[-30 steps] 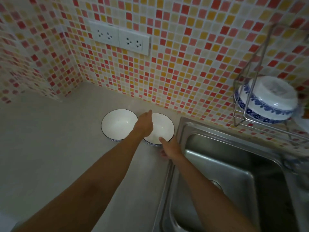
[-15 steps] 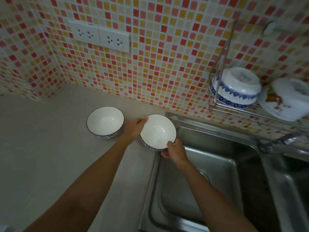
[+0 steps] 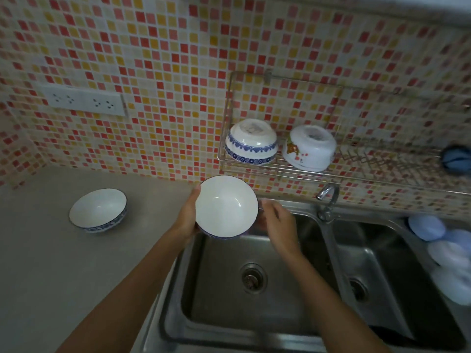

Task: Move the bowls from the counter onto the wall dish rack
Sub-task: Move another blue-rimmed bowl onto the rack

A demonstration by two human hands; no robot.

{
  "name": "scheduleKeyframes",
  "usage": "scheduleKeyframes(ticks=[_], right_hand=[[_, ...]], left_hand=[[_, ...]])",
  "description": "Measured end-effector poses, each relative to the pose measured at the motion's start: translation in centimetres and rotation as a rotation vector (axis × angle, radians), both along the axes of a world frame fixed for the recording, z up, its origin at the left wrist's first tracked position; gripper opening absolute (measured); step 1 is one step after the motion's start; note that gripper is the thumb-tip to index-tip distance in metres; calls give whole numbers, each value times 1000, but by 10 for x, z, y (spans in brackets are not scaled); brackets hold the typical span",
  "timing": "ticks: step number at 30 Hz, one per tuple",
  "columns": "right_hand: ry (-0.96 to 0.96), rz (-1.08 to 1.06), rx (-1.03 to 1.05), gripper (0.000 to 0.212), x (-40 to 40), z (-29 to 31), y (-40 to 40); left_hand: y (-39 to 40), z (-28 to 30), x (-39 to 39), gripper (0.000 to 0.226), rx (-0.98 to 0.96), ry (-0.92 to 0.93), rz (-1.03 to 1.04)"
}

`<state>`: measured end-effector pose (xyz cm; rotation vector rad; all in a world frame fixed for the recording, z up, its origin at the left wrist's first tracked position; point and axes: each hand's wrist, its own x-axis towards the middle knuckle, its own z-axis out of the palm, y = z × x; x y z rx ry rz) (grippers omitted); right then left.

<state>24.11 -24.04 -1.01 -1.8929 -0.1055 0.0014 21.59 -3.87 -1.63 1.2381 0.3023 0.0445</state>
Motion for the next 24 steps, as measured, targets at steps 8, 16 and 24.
scheduleKeyframes(ticks=[8, 16, 24], right_hand=[[-523, -335, -285, 36, 58, 64, -92], [-439, -190, -754, 71, 89, 45, -139], [-482, -219, -848, 59, 95, 37, -139]], left_hand=[[-63, 44, 7, 54, 117, -92, 39], [-97, 100, 32, 56, 112, -152, 100], [-129, 154, 73, 34, 310, -240, 120]])
